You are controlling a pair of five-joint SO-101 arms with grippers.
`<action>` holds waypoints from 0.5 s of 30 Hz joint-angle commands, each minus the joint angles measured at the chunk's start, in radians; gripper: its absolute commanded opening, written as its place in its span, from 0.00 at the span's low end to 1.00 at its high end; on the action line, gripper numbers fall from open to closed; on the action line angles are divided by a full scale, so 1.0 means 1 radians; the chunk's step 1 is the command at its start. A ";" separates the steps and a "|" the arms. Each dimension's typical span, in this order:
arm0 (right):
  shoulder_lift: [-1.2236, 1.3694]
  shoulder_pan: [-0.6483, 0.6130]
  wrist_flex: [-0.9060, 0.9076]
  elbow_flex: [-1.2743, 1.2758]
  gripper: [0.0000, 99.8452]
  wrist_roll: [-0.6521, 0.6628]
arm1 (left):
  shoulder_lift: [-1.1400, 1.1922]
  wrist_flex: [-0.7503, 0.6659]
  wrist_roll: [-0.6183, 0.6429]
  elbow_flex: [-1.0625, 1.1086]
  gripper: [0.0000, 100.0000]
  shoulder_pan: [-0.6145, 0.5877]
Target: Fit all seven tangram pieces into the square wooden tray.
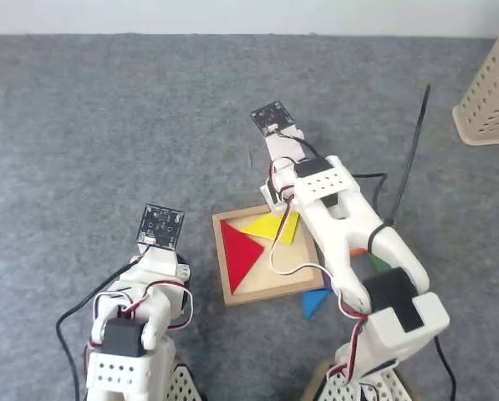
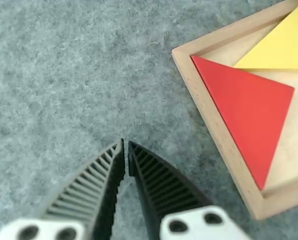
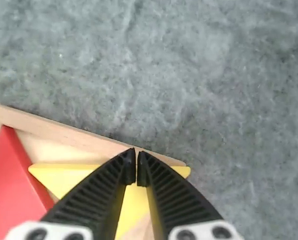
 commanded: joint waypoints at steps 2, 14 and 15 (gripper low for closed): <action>-0.157 0.012 0.012 0.040 0.01 0.000 | -0.021 0.006 0.008 -0.019 0.01 -0.006; -0.314 0.082 0.001 0.218 0.01 -0.117 | -0.021 0.006 0.008 -0.019 0.01 -0.006; -0.302 0.088 -0.010 0.216 0.01 -0.120 | -0.021 0.006 0.008 -0.019 0.01 -0.006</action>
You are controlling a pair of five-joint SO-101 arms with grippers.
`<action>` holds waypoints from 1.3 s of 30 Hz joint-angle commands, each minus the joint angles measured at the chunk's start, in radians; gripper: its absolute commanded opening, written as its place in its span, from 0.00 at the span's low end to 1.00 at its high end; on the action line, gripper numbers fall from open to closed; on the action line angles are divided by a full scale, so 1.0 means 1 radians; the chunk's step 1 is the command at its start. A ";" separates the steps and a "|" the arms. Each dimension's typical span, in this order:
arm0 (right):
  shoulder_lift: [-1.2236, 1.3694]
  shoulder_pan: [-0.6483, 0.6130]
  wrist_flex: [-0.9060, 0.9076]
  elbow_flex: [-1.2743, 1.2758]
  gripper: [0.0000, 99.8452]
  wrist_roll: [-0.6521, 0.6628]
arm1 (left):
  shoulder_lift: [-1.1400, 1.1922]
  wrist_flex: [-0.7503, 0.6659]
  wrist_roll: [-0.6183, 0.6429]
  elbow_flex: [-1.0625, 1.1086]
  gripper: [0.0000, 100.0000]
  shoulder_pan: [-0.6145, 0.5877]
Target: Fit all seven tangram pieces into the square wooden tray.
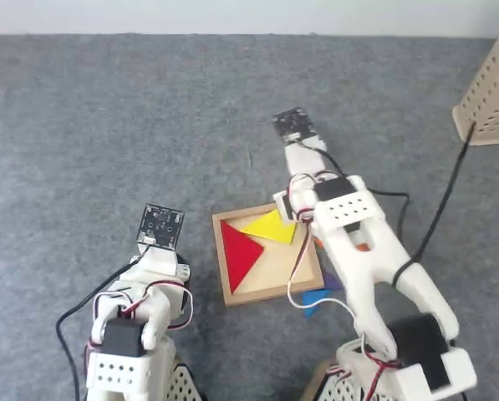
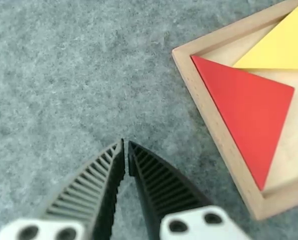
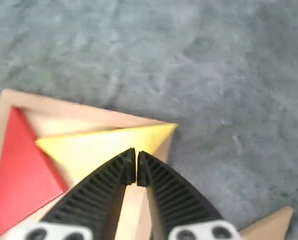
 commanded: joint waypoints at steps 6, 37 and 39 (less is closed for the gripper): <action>0.084 0.018 -0.025 -0.028 0.01 -0.029 | -0.021 0.006 0.008 -0.019 0.01 -0.006; -0.019 0.002 0.021 -0.051 0.01 -0.023 | -0.021 0.006 0.008 -0.019 0.01 -0.006; -0.019 0.002 0.038 -0.043 0.01 -0.020 | -0.021 0.006 0.008 -0.019 0.01 -0.006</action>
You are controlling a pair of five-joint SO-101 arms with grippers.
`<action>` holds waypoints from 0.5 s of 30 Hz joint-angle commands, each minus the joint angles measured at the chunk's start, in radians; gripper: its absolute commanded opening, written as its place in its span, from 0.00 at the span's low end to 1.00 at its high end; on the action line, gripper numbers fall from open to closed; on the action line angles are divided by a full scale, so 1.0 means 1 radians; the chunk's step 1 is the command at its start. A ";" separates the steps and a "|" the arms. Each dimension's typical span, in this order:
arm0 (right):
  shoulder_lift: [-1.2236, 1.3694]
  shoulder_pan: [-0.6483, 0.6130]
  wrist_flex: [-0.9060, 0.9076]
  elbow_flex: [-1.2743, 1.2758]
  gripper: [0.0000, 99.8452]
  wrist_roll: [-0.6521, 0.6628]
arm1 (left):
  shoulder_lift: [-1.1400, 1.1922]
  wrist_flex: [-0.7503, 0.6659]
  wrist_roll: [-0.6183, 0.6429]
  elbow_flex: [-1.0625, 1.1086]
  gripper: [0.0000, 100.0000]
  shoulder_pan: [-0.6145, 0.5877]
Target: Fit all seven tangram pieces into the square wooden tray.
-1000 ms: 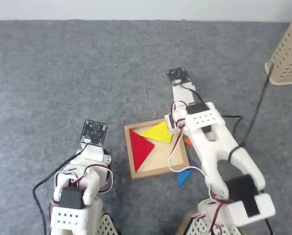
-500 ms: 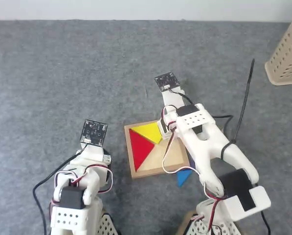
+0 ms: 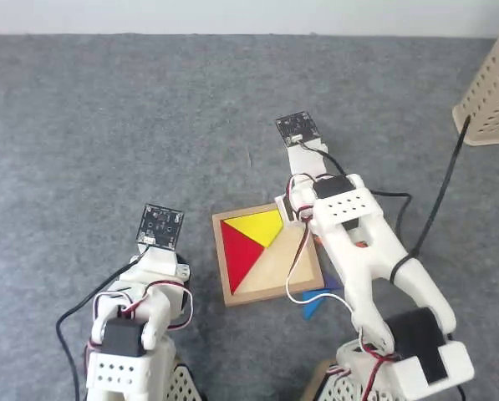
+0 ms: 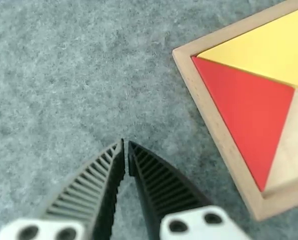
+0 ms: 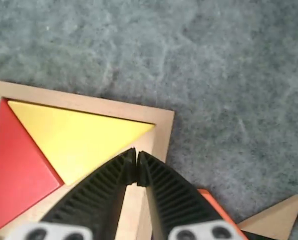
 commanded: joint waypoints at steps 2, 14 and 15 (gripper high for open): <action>-0.058 0.004 -0.001 -0.015 0.01 0.029 | -0.021 0.006 0.008 -0.019 0.01 -0.005; 0.174 -0.019 0.008 -0.081 0.16 0.107 | -0.021 0.006 0.008 -0.019 0.01 -0.005; 0.196 -0.016 0.008 -0.095 0.14 0.107 | -0.021 0.006 0.008 -0.019 0.01 -0.005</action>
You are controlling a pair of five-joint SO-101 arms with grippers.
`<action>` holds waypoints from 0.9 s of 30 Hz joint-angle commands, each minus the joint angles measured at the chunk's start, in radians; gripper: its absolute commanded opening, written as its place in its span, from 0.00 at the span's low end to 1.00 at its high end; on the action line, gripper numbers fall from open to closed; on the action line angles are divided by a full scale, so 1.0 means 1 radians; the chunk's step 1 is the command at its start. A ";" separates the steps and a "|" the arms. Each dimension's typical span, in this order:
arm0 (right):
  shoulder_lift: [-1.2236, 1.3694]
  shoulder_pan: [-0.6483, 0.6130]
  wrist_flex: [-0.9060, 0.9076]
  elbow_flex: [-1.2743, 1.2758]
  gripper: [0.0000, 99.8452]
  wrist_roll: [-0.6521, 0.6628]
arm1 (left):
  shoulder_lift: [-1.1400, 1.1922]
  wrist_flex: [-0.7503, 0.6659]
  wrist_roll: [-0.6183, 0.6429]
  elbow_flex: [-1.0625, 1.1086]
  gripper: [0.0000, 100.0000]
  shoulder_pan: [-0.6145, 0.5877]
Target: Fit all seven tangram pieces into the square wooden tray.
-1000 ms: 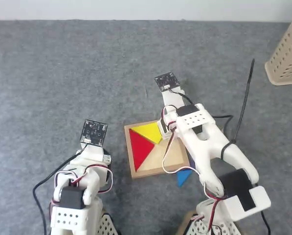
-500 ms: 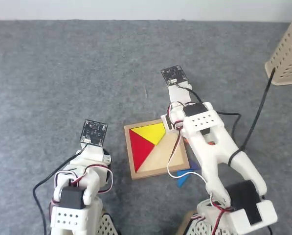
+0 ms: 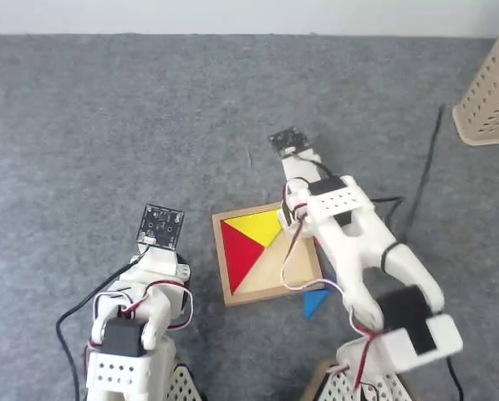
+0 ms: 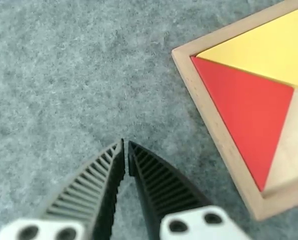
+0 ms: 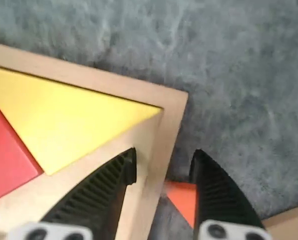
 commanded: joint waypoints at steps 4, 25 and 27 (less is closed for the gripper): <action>0.074 0.028 0.010 -0.123 0.06 0.021 | -0.021 0.006 0.008 -0.019 0.01 -0.006; 0.242 0.176 0.091 -0.416 0.01 -0.273 | -0.021 0.006 0.008 -0.019 0.01 -0.006; 0.223 0.157 0.128 -0.439 0.02 -0.249 | -0.021 0.006 0.008 -0.019 0.01 -0.006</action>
